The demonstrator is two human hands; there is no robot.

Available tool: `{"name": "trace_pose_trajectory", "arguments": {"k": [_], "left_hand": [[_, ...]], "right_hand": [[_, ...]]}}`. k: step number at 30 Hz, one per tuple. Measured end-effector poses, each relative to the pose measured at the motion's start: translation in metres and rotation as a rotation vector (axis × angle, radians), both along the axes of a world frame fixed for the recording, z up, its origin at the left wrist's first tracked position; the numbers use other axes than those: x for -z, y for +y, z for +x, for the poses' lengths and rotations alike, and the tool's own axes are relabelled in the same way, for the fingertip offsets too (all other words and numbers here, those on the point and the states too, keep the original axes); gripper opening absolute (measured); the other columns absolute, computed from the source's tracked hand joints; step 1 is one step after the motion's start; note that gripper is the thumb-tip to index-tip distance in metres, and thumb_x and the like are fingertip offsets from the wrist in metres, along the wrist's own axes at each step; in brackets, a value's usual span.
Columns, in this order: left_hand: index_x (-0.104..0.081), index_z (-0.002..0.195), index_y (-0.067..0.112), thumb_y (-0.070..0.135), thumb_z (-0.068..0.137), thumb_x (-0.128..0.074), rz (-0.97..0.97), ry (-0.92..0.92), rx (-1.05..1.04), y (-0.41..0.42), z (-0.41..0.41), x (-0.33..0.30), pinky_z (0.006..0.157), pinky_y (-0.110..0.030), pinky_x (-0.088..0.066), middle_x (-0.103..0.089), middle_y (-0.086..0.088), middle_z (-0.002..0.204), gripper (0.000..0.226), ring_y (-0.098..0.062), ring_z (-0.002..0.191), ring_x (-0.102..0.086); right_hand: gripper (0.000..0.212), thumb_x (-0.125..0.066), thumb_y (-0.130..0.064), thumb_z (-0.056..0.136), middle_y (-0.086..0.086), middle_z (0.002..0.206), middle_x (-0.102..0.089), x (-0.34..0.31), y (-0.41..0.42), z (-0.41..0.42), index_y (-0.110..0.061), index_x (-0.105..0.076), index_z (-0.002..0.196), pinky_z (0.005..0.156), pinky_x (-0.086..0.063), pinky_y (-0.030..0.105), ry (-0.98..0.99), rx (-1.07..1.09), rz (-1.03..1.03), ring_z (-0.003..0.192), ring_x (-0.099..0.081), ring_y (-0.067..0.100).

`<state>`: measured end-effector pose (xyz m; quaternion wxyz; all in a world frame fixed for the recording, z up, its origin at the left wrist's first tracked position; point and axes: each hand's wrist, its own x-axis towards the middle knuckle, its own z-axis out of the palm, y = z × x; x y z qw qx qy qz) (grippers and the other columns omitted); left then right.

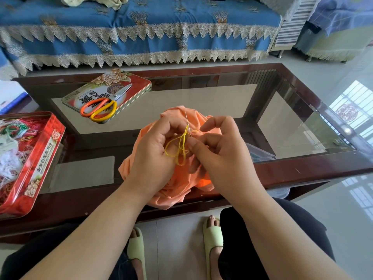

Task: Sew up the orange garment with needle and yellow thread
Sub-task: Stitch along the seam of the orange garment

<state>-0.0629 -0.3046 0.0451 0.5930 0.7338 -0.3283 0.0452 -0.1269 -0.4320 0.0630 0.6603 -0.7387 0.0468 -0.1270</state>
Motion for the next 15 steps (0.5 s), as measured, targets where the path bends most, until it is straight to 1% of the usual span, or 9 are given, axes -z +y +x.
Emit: {"name": "trace_pose_trajectory", "arguments": {"k": [2,3,5,7,9,10,11,13,15], "left_hand": [[-0.056,0.094,0.024,0.007,0.093,-0.060,-0.022,0.025,0.016,0.000,0.000,0.001,0.075,-0.016,-0.050,-0.065,0.008,0.088,0.017,-0.009,0.084,-0.065],[-0.055,0.094,0.024,0.006,0.094,-0.057,-0.017,0.029,0.023,0.000,0.000,0.000,0.076,-0.014,-0.049,-0.065,0.008,0.087,0.018,-0.007,0.085,-0.065],[-0.054,0.094,0.025,0.003,0.095,-0.054,0.010,0.036,0.052,0.000,-0.001,-0.001,0.077,-0.011,-0.046,-0.063,0.011,0.087,0.023,-0.002,0.086,-0.063],[-0.053,0.095,0.026,0.005,0.095,-0.052,0.033,0.046,0.096,0.000,0.000,0.000,0.078,-0.010,-0.045,-0.063,0.017,0.086,0.021,-0.001,0.087,-0.063],[-0.052,0.097,0.025,0.005,0.095,-0.051,0.039,0.050,0.128,0.001,0.001,0.001,0.080,-0.010,-0.045,-0.062,0.022,0.088,0.020,0.000,0.090,-0.063],[-0.052,0.097,0.025,0.004,0.095,-0.051,0.033,0.060,0.141,0.000,0.002,0.001,0.081,-0.010,-0.045,-0.063,0.023,0.090,0.021,0.000,0.092,-0.063],[-0.052,0.096,0.024,0.005,0.095,-0.051,0.019,0.080,0.155,0.000,0.002,0.000,0.081,-0.011,-0.046,-0.064,0.023,0.091,0.019,0.000,0.093,-0.064],[-0.052,0.097,0.022,0.012,0.093,-0.053,-0.009,0.144,0.183,0.000,0.002,0.000,0.081,-0.013,-0.047,-0.068,0.017,0.095,0.011,-0.002,0.096,-0.065],[-0.052,0.100,0.021,0.018,0.090,-0.055,-0.025,0.206,0.191,0.000,0.002,0.000,0.083,-0.016,-0.049,-0.072,0.010,0.101,0.011,-0.006,0.101,-0.066]], "right_hand": [[0.014,-0.066,-0.025,0.089,0.003,0.064,-0.067,0.000,-0.005,0.000,-0.024,-0.053,0.092,0.043,-0.045,0.029,-0.026,0.088,-0.101,0.048,-0.060,0.020],[0.012,-0.066,-0.032,0.089,0.003,0.066,-0.066,0.001,-0.008,0.002,-0.022,-0.059,0.091,0.046,-0.047,0.032,-0.075,0.172,-0.178,0.053,-0.061,0.021],[0.030,-0.058,-0.045,0.091,-0.001,0.072,-0.064,0.002,-0.016,0.007,-0.016,-0.067,0.086,0.057,-0.048,0.031,-0.118,0.282,-0.314,0.065,-0.060,0.016],[0.048,-0.051,-0.052,0.091,-0.001,0.072,-0.062,0.003,-0.020,0.013,-0.010,-0.069,0.079,0.062,-0.042,0.026,-0.043,0.207,-0.380,0.069,-0.055,0.008],[0.053,-0.054,-0.045,0.091,0.002,0.057,-0.047,0.004,-0.020,0.015,0.003,-0.061,0.069,0.055,-0.034,0.025,0.042,0.060,-0.317,0.056,-0.042,0.008],[0.051,-0.058,-0.039,0.092,0.003,0.054,-0.040,0.005,-0.020,0.016,0.006,-0.058,0.068,0.052,-0.030,0.026,0.061,0.031,-0.262,0.052,-0.036,0.010],[0.045,-0.061,-0.034,0.091,0.004,0.053,-0.040,0.006,-0.020,0.017,0.005,-0.061,0.067,0.050,-0.029,0.027,0.062,0.030,-0.209,0.052,-0.035,0.012],[0.027,-0.066,-0.027,0.090,0.010,0.055,-0.049,0.007,-0.021,0.018,-0.009,-0.071,0.069,0.052,-0.034,0.029,0.027,0.063,-0.120,0.055,-0.042,0.016],[0.020,-0.067,-0.024,0.090,0.020,0.062,-0.058,0.008,-0.021,0.019,-0.013,-0.073,0.075,0.054,-0.038,0.034,-0.025,0.083,-0.083,0.059,-0.047,0.019]]}}
